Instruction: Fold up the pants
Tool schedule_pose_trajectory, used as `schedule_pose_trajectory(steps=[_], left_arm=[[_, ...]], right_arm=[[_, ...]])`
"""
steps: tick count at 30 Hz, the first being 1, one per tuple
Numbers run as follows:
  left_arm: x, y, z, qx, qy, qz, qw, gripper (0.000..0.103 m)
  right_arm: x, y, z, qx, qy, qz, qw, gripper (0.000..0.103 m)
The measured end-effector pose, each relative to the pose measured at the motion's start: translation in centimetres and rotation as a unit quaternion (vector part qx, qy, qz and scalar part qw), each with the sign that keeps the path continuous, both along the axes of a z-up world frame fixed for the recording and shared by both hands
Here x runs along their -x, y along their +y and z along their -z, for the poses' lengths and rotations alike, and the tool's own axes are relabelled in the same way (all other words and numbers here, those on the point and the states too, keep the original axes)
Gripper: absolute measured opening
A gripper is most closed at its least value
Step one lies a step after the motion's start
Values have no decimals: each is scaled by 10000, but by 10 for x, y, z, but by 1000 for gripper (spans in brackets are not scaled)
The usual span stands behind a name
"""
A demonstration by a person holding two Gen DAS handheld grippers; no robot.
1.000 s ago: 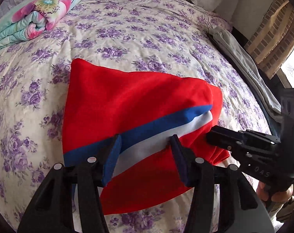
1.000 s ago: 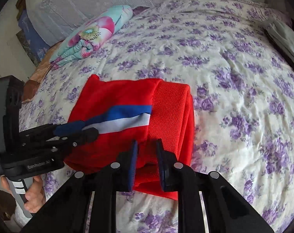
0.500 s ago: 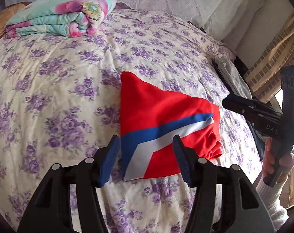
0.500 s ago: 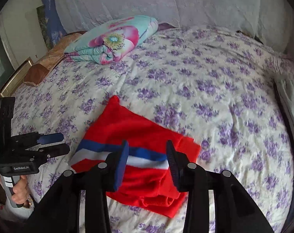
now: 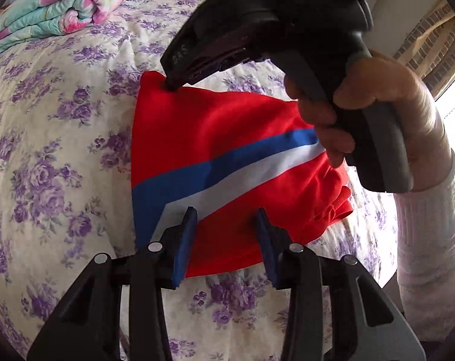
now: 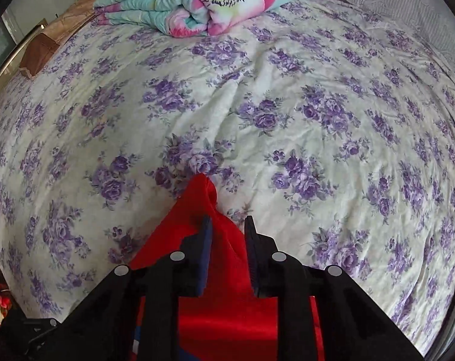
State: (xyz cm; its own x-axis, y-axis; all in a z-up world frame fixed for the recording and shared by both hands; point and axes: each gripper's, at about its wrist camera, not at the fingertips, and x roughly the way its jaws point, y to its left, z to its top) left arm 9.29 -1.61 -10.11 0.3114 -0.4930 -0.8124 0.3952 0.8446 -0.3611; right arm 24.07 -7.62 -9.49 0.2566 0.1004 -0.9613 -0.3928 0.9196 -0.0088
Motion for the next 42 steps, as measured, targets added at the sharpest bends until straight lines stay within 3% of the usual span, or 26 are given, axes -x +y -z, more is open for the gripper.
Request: schedule_pose_trajectory(steps=[2, 9, 12, 15, 17, 19, 20, 23, 24, 25, 27, 29, 32, 36, 38, 40, 42], left_arm=[[0, -3, 8, -77, 36, 21, 10000, 39], [4, -2, 6, -91, 72, -28, 9999, 39], [10, -4, 2, -216, 28, -43, 9998, 39], [13, -8, -2, -307, 16, -32, 9995, 38], [14, -10, -4, -309, 15, -11, 9995, 38], [13, -15, -6, -277, -3, 29, 9996, 38], [11, -18, -8, -261, -15, 51, 9996, 38], [13, -10, -19, -44, -148, 79, 9999, 42], [15, 0, -26, 68, -263, 36, 9996, 53], [15, 10, -34, 170, -408, -75, 9990, 73], [13, 32, -50, 258, -644, -448, 9966, 86], [1, 53, -52, 301, -607, -683, 9954, 86], [-9, 77, -48, 447, -404, -983, 9933, 86], [-11, 92, -39, 583, -157, -1130, 9918, 86], [-10, 94, -32, 616, -59, -1155, 9914, 86], [-10, 94, -26, 673, 63, -1136, 9912, 86], [-16, 92, -19, 718, 233, -1108, 9910, 86]], right_arm=[[1, 3, 11, 12, 15, -23, 10000, 19], [6, 6, 5, 81, 22, 41, 10000, 19], [15, -14, -25, -434, -44, 281, 9987, 19], [47, -44, -75, -909, -605, 337, 9935, 20], [75, -71, -101, -1114, -905, 451, 9886, 49], [102, -101, -111, -1273, -1064, 650, 9840, 67], [115, -115, -109, -1338, -1074, 776, 9821, 73], [151, -153, -82, -1501, -916, 1331, 9754, 77], [165, -164, -70, -1585, -880, 1538, 9713, 77], [176, -176, -59, -1690, -873, 1737, 9663, 77], [195, -194, -37, -1900, -890, 2143, 9540, 77], [208, -208, -17, -2261, -802, 2535, 9371, 77], [210, -214, 1, -2959, -520, 2670, 9156, 77], [188, -201, 15, -2965, -190, 2607, 9186, 77], [174, -196, 30, -3311, 172, 2550, 9083, 81], [167, -190, 32, -3394, 86, 2478, 9074, 82], [166, -186, 28, -3237, -200, 2455, 9136, 64]])
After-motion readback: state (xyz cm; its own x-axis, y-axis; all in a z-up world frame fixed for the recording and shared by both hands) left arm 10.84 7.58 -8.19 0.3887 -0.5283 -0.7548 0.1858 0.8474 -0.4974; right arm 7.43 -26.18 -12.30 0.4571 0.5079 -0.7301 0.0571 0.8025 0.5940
